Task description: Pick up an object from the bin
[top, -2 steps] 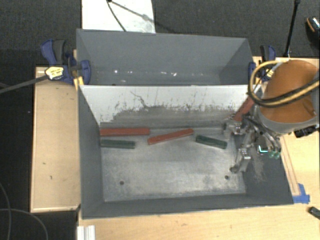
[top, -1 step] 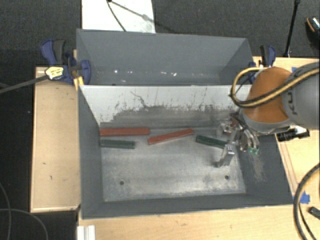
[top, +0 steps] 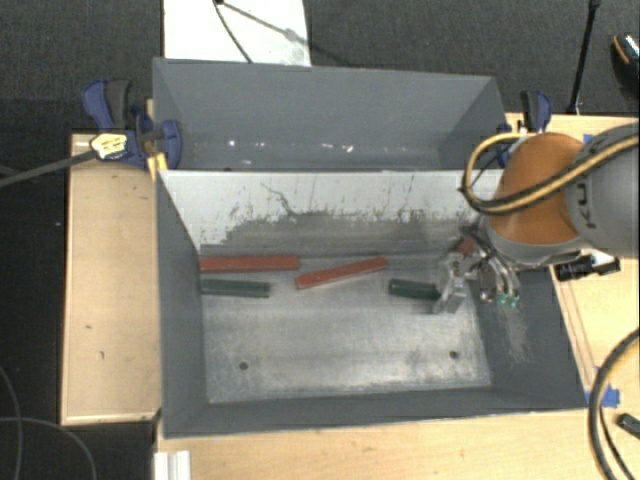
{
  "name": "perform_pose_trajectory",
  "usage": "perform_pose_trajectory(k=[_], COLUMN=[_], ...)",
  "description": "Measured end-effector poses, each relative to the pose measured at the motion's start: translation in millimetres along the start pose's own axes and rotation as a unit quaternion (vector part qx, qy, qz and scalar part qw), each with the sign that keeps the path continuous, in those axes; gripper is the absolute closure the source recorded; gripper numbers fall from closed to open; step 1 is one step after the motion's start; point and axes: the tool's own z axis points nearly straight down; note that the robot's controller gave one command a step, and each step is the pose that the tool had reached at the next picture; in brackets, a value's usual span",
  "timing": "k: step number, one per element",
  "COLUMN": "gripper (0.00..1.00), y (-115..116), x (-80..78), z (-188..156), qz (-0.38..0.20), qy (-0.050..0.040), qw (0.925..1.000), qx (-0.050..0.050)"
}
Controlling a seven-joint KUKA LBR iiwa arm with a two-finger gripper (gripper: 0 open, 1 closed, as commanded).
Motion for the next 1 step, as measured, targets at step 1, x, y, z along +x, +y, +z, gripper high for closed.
perform_pose_trajectory(k=[1], gripper=[1.00], y=[-18.5], x=[-16.8], z=[-203.1], qz=[-0.216], qy=[-0.0030], qw=[0.9763], qx=[0.001])
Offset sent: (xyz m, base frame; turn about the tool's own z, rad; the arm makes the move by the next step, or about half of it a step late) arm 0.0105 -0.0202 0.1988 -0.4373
